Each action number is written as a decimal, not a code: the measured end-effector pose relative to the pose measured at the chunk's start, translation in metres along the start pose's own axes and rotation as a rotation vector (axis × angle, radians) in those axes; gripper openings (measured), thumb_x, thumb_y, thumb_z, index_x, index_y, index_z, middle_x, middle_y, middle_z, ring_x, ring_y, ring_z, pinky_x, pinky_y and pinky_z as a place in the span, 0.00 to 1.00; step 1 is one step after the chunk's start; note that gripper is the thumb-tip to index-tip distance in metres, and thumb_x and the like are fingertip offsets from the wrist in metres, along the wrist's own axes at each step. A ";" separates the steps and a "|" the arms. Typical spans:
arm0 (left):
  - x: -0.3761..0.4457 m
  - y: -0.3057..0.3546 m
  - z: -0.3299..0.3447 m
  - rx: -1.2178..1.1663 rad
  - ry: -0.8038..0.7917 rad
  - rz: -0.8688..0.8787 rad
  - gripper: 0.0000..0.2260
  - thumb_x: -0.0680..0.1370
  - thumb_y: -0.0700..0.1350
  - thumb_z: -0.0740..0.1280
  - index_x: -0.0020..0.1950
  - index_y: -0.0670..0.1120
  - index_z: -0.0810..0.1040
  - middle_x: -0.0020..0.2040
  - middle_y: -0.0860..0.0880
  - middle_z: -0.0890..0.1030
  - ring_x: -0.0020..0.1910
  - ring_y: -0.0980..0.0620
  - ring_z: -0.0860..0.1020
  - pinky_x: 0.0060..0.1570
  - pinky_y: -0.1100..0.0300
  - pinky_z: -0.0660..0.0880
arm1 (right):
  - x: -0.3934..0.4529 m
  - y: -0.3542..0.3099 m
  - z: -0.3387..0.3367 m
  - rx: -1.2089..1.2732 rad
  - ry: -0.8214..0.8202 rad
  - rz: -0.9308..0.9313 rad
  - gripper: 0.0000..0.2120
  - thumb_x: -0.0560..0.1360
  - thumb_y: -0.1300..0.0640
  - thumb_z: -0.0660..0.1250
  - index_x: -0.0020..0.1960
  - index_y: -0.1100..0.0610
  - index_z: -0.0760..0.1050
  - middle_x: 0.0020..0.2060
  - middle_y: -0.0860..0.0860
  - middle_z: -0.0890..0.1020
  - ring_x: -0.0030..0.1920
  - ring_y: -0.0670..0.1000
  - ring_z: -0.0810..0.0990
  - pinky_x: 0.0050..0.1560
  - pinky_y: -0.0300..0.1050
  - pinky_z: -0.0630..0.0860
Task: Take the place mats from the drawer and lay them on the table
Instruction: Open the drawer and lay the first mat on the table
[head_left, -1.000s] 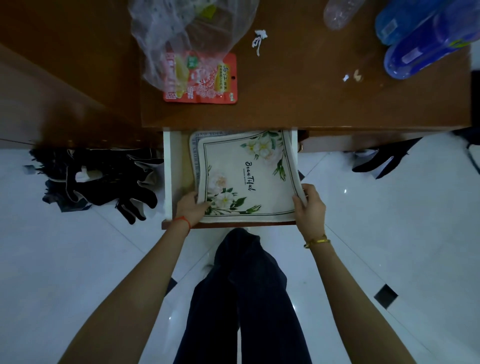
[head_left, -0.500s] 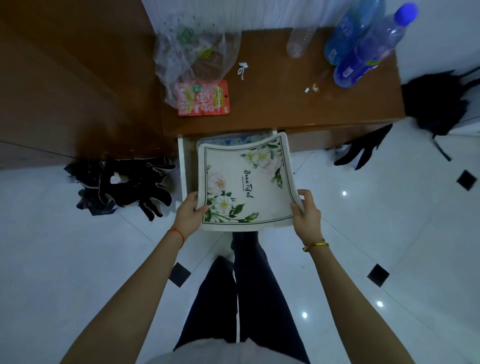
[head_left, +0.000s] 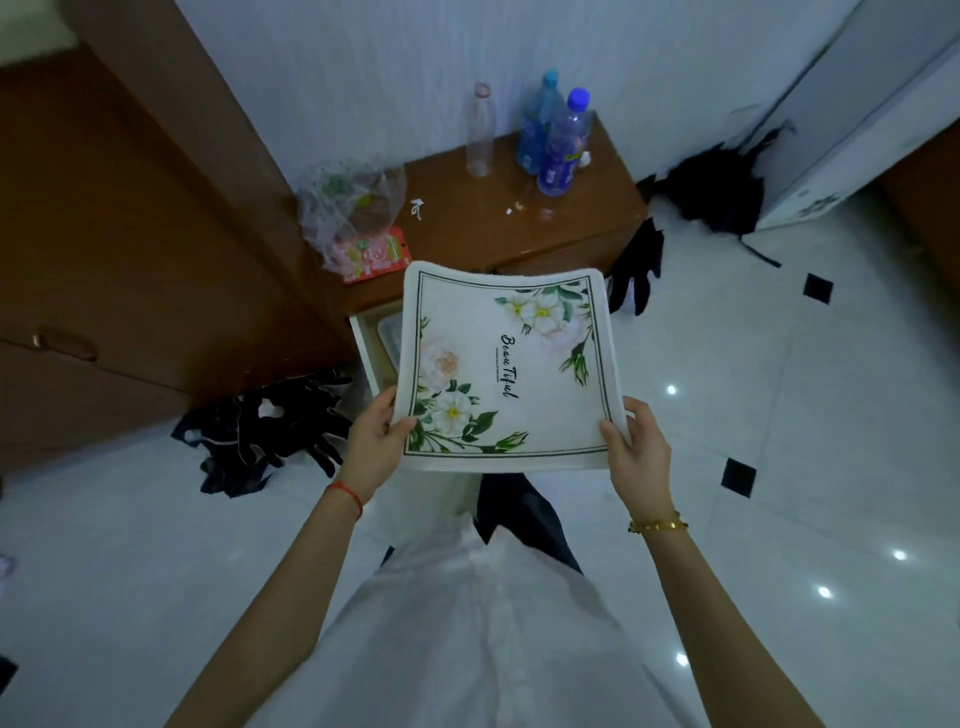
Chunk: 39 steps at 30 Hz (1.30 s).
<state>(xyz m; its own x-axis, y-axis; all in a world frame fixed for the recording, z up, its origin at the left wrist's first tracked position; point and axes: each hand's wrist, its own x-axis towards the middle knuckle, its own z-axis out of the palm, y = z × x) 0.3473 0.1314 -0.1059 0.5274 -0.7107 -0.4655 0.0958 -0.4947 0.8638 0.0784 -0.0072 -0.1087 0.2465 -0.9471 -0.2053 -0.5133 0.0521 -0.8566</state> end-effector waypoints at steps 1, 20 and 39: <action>-0.008 0.006 0.003 0.004 -0.015 0.021 0.19 0.78 0.30 0.62 0.69 0.39 0.70 0.62 0.43 0.77 0.61 0.45 0.77 0.64 0.51 0.73 | -0.010 -0.001 -0.009 0.006 0.027 0.014 0.10 0.77 0.63 0.65 0.58 0.55 0.72 0.42 0.47 0.81 0.43 0.45 0.81 0.46 0.39 0.76; -0.077 0.126 0.265 0.161 -0.620 0.337 0.19 0.77 0.28 0.60 0.66 0.43 0.71 0.63 0.42 0.78 0.62 0.44 0.77 0.65 0.42 0.71 | -0.140 0.080 -0.244 0.149 0.697 0.219 0.13 0.76 0.62 0.67 0.60 0.59 0.72 0.41 0.44 0.80 0.42 0.36 0.78 0.42 0.27 0.70; -0.156 0.178 0.691 0.421 -1.265 0.441 0.18 0.77 0.31 0.63 0.64 0.46 0.74 0.57 0.50 0.82 0.55 0.53 0.81 0.57 0.55 0.78 | -0.212 0.219 -0.459 0.282 1.358 0.555 0.13 0.76 0.61 0.67 0.59 0.55 0.72 0.47 0.52 0.83 0.46 0.47 0.81 0.47 0.35 0.75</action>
<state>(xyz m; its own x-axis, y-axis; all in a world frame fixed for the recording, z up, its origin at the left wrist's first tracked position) -0.3010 -0.1913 -0.0125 -0.6813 -0.6965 -0.2252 -0.2516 -0.0661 0.9656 -0.4634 0.0602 -0.0357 -0.9361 -0.3430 -0.0776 -0.0719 0.4028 -0.9125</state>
